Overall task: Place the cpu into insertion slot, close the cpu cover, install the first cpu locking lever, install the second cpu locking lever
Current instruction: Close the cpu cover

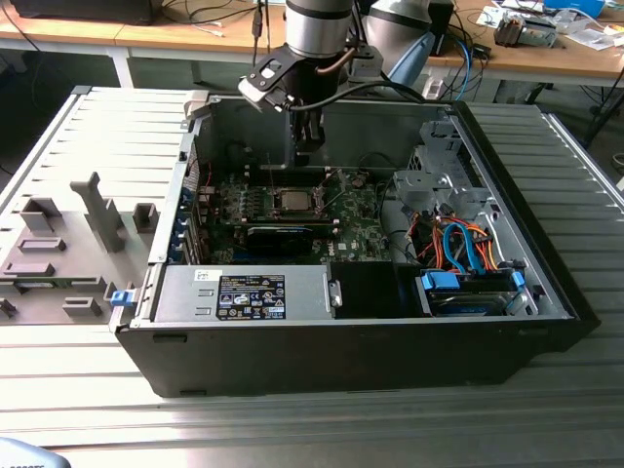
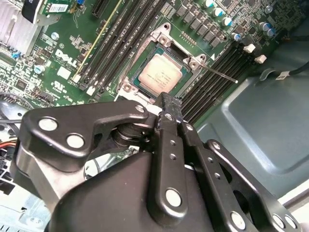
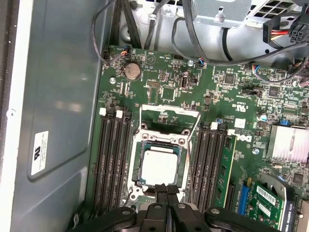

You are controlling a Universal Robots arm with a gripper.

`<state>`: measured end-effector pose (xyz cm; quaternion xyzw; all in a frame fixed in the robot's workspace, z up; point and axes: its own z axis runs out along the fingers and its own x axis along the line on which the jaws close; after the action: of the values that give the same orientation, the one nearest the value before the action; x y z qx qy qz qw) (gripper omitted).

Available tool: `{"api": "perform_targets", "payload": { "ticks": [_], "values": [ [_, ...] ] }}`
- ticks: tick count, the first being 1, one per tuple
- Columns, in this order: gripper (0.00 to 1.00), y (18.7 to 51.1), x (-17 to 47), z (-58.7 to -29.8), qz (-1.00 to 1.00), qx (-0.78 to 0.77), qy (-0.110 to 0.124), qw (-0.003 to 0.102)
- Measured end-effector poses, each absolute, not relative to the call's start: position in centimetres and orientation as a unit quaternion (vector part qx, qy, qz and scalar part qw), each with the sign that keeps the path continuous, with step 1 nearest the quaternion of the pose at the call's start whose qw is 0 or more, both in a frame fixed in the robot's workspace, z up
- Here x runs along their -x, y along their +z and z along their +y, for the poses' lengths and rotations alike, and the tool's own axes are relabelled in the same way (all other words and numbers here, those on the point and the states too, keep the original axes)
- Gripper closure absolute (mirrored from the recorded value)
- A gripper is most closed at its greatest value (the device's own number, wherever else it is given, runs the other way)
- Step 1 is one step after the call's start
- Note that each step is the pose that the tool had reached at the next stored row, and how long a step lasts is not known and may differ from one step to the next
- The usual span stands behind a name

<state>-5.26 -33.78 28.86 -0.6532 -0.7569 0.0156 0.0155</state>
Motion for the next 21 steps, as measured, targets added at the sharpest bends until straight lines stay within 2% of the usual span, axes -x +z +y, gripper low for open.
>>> {"api": "perform_targets", "payload": {
  "ticks": [21],
  "values": [
    [0.89,28.79,4.69,-33.78,-0.757,0.653,0.016,0.015]
  ]
}}
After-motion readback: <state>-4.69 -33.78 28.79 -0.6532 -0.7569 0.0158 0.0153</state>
